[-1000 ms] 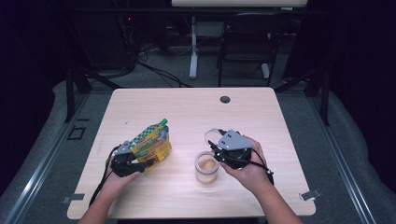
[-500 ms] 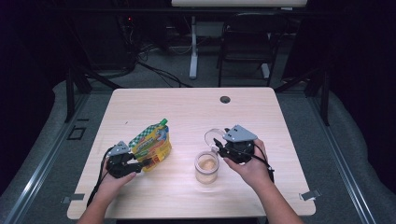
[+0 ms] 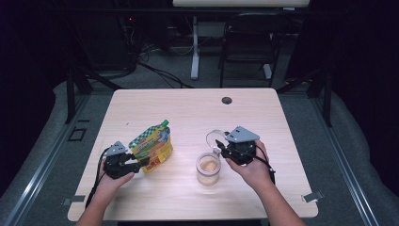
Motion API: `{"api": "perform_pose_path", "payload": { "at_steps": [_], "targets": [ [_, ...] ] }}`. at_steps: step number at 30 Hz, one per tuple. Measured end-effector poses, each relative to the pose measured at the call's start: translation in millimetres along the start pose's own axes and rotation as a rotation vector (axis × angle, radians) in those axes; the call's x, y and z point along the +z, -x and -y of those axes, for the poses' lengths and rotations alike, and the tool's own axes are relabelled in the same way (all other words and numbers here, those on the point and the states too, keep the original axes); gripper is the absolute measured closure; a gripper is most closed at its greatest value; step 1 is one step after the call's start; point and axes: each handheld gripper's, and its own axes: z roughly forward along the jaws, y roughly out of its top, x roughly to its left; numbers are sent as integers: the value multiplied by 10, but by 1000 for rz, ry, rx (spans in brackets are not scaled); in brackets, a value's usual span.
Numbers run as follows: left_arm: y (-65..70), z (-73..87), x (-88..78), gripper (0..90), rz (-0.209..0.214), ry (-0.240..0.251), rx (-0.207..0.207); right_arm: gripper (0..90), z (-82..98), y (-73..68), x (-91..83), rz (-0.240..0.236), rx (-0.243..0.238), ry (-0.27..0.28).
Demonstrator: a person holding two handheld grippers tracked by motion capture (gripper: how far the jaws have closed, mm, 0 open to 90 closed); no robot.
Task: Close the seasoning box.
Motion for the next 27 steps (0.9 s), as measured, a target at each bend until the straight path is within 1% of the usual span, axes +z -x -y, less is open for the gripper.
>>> {"api": "perform_pose_path", "payload": {
  "at_steps": [5,10,12,13,17,19,21,23,25,27],
  "targets": [
    [10,-3,-41,520,4,5,-1,592,-7,7,-22,1,-5,-9],
    [40,8,-38,512,1,5,4,620,-5,5,-29,3,0,-3],
    [51,6,-44,510,0,-6,11,632,-5,1,-33,4,-3,1],
    [60,11,-39,507,0,2,5,639,-4,1,-38,4,-3,0],
    [70,15,-50,501,-1,-2,3,648,-7,-8,-46,4,-4,4],
    [79,16,-56,498,-3,9,0,670,-8,-23,-61,4,-5,8],
    [86,18,-57,497,-4,7,-7,678,-11,-35,-79,-1,-11,13],
    [91,12,-60,495,-16,-11,10,679,-14,-56,-98,0,-24,16],
    [95,4,-58,494,-21,-16,14,682,-18,-81,-110,-7,-32,22],
    [96,-10,-71,491,-25,-24,18,683,-25,-114,-125,-9,-52,22]
  ]
}}
